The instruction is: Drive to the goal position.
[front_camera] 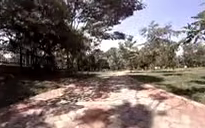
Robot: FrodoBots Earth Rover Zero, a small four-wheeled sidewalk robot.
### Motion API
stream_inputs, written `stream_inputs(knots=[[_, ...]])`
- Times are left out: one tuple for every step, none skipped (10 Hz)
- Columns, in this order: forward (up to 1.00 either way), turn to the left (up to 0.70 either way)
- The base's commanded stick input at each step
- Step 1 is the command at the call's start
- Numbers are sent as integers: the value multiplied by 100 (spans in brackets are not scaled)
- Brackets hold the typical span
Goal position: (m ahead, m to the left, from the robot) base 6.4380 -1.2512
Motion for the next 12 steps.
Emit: stream_inputs(knots=[[70, -32], [70, -21], [70, -11], [70, -4], [70, 0], [70, 0], [70, 0], [70, 0], [70, 0], [70, 0], [70, -6], [70, -15]])
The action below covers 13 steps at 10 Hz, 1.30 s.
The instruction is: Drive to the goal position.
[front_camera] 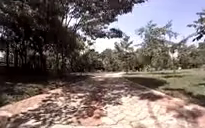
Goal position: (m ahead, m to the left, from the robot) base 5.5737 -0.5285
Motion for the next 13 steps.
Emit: stream_inputs(knots=[[70, -35], [70, -35], [70, 0], [70, 0], [70, 0], [70, 0], [70, 0], [70, -32], [70, -34], [70, -35], [70, -35], [70, 0], [70, 0]])
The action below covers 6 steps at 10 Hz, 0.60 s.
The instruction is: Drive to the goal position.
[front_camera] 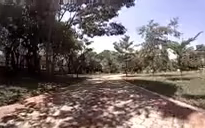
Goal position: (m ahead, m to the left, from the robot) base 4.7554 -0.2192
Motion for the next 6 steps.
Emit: stream_inputs(knots=[[70, 0], [70, 0], [70, 0], [70, 0], [70, 0], [70, 0]])
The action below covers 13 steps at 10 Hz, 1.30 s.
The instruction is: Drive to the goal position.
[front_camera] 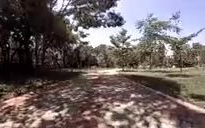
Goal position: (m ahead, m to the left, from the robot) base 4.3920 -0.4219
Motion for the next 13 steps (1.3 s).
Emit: stream_inputs(knots=[[70, 0], [70, 0], [70, 0], [70, 0], [70, 0], [70, 0], [70, 0], [70, 0], [70, 0], [70, 0], [70, 0], [70, 0], [70, 0]])
